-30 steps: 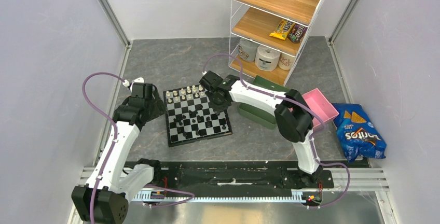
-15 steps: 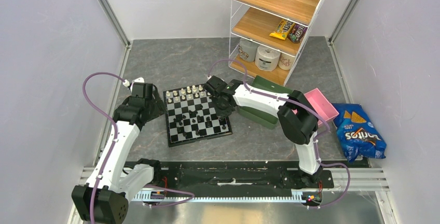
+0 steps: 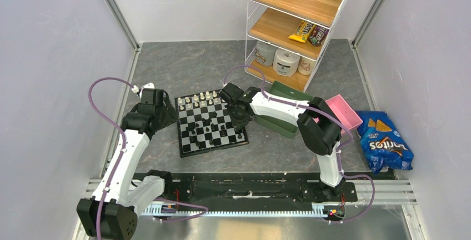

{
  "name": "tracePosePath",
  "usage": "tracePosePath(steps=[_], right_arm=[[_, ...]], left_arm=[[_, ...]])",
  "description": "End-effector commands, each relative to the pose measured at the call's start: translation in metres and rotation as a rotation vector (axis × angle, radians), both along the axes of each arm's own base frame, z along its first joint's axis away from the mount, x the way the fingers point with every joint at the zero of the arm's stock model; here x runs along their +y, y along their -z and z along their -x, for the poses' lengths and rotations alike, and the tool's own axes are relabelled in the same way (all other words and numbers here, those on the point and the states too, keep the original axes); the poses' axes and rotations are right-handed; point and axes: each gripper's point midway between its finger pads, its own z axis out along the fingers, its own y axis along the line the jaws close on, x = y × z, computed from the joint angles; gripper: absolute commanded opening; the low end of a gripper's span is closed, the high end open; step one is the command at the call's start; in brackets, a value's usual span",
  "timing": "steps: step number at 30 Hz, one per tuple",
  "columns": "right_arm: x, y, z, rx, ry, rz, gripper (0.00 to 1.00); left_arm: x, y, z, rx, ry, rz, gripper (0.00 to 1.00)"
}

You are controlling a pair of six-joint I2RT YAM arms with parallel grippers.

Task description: Set up the chess pieces on the board

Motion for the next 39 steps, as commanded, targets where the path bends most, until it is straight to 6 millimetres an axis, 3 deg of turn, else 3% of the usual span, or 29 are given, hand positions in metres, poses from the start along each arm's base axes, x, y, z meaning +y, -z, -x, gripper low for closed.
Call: tracePosePath(steps=[1, 7, 14, 24, 33, 39], right_arm=[[-0.001, -0.015, -0.004, -0.033, 0.013, -0.029, 0.16], [0.003, -0.018, -0.006, -0.035, 0.011, -0.041, 0.33], [0.013, -0.052, -0.018, -0.110, -0.007, -0.096, 0.44], [0.005, -0.104, -0.022, -0.200, -0.006, -0.166, 0.49], [-0.014, -0.115, -0.023, -0.215, 0.014, -0.179, 0.50], [-0.020, -0.115, -0.026, -0.214, 0.021, -0.178, 0.50]], left_arm=[[0.001, -0.006, -0.006, -0.027, 0.012, -0.008, 0.76], [0.000, -0.004, -0.006, -0.020, 0.017, -0.004, 0.76], [-0.006, 0.003, -0.005, 0.006, 0.019, 0.029, 0.77], [-0.048, 0.053, -0.003, 0.028, -0.062, 0.326, 0.79], [-0.046, 0.085, 0.002, 0.035, -0.152, 0.392, 0.85], [-0.053, 0.088, -0.003, -0.035, -0.165, 0.532, 0.88]])
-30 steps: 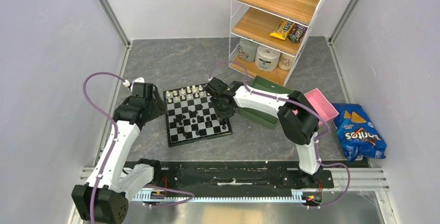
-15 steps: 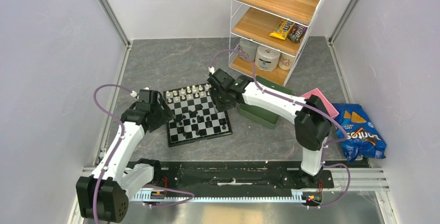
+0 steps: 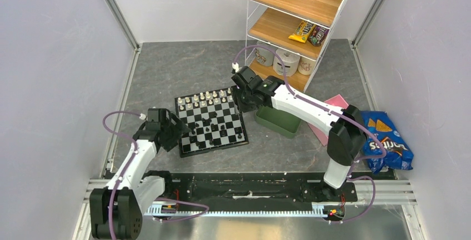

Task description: Set up the chess pieces on the board

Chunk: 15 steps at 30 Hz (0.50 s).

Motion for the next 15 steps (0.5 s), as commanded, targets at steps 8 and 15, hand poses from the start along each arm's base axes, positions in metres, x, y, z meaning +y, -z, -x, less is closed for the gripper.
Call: tracePosePath(steps=[8, 15], right_arm=[[-0.0084, -0.0117, -0.0016, -0.019, -0.006, -0.019, 0.50], [-0.0066, -0.0132, -0.0023, -0.017, -0.007, -0.026, 0.50]], left_arm=[[-0.0003, -0.0186, -0.0269, -0.245, -0.130, 0.261, 0.89], [-0.0068, -0.0103, -0.0231, -0.246, -0.133, 0.328, 0.89]])
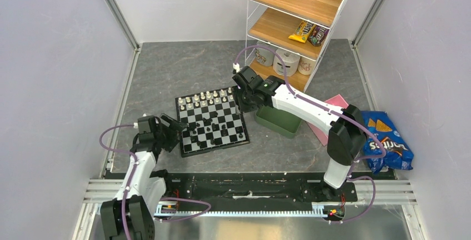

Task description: Set up the chess pieces on the board

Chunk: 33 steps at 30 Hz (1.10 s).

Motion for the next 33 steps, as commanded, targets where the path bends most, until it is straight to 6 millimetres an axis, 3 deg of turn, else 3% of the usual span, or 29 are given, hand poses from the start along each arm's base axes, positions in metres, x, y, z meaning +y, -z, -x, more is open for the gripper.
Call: tracePosePath(steps=[1, 12, 33], right_arm=[[0.000, -0.018, 0.000, -0.028, -0.012, -0.037, 0.50], [-0.002, -0.025, -0.003, -0.037, -0.006, -0.052, 0.51], [0.011, -0.012, -0.001, 0.022, -0.011, -0.077, 0.52]], left_arm=[[-0.017, -0.013, -0.008, -0.074, 0.022, 0.112, 0.89], [-0.031, -0.012, 0.004, -0.122, 0.029, 0.207, 0.89], [-0.042, -0.008, 0.013, -0.099, 0.103, 0.214, 0.89]])
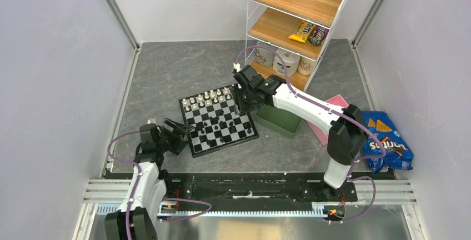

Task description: Set up the chess pieces on the board

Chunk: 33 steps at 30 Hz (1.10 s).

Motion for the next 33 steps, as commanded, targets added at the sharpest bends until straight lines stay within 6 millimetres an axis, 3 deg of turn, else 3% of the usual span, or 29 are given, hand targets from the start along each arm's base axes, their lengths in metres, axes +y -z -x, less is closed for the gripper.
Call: tracePosePath(steps=[1, 11, 20, 24, 33], right_arm=[[0.009, -0.009, -0.004, -0.005, 0.002, -0.046, 0.52], [0.024, 0.005, 0.002, 0.060, -0.046, -0.060, 0.53], [0.036, 0.018, 0.018, 0.082, -0.094, -0.019, 0.53], [0.038, 0.027, 0.017, 0.084, -0.091, 0.003, 0.53], [0.047, 0.040, 0.008, 0.091, -0.103, 0.041, 0.56]], left_arm=[[-0.008, -0.010, 0.002, -0.003, 0.066, -0.008, 0.89], [0.014, -0.073, -0.005, 0.029, 0.069, -0.173, 0.91], [0.046, -0.161, -0.002, 0.021, 0.147, -0.467, 0.92], [0.061, -0.169, 0.005, 0.060, 0.204, -0.597, 0.92], [0.069, -0.150, 0.015, 0.108, 0.251, -0.659, 0.92]])
